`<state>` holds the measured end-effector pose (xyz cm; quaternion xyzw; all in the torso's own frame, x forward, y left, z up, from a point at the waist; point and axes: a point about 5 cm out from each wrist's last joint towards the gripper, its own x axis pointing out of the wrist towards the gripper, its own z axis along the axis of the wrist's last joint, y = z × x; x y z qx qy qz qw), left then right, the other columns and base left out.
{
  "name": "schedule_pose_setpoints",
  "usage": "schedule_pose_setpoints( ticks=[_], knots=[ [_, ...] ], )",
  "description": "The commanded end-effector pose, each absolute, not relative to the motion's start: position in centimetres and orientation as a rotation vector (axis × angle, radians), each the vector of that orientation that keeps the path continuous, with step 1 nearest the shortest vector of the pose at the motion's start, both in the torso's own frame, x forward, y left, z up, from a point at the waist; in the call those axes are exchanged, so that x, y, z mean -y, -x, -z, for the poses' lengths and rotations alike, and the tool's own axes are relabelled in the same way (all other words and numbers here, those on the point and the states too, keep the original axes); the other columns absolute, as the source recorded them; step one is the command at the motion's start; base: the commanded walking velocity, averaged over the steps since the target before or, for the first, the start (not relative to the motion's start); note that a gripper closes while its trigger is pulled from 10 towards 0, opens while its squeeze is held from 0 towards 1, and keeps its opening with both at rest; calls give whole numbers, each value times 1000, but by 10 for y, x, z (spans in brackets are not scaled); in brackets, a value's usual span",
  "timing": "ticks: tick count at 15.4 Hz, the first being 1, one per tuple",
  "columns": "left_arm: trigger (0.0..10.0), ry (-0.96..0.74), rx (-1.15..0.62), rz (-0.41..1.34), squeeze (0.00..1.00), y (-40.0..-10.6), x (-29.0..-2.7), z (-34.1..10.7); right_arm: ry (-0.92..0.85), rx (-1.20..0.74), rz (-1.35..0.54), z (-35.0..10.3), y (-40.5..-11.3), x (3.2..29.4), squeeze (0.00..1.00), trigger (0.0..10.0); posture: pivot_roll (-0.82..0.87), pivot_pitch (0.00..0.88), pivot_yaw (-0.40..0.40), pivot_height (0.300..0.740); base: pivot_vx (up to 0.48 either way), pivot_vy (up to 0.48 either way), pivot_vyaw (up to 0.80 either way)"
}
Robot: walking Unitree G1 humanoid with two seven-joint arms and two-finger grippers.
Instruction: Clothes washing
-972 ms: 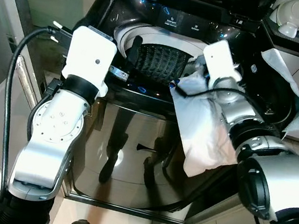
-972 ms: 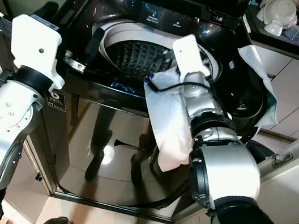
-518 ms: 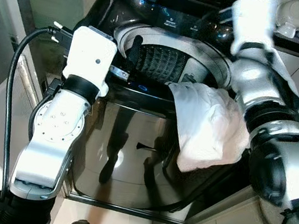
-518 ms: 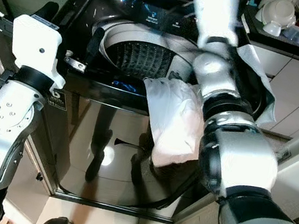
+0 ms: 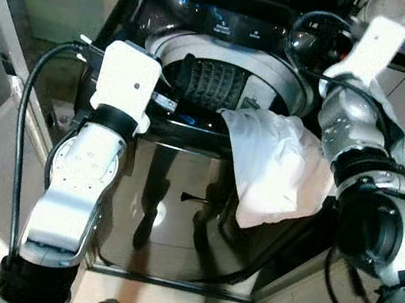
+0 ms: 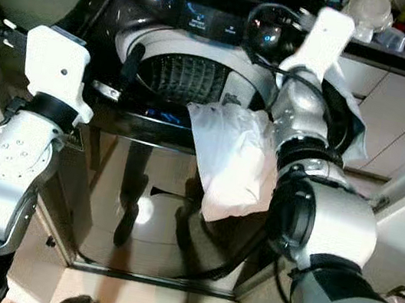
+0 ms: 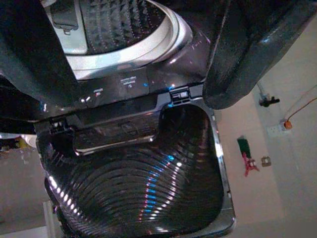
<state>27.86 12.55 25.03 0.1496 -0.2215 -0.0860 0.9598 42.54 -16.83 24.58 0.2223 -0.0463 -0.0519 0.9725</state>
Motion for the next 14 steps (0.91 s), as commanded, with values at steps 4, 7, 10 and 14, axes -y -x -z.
schedule_pose_setpoints(
  ticks=[4, 7, 10, 14],
  knots=[
    [10000, -304, 472, 193, 0, -281, -121, -253, -649, 47, 125, -235, -424, 174, 0, 10000, 118, 0, -76, 740, 0, 0, 0],
    [10000, -350, 460, 145, 0, -278, -126, -244, -118, 371, 38, -272, -418, 158, 0, 10000, 117, 9, -97, 740, 0, 0, 0],
    [10000, -436, 421, 125, 0, -260, -130, -221, 1, 515, 50, -243, -385, 161, 0, 10000, 81, 33, -112, 740, 0, 0, 0],
    [10000, -496, 365, 219, 0, -222, -137, -205, 225, 552, 55, -199, -302, 181, 0, 10000, 46, 57, -98, 740, 0, 0, 0]
  ],
)
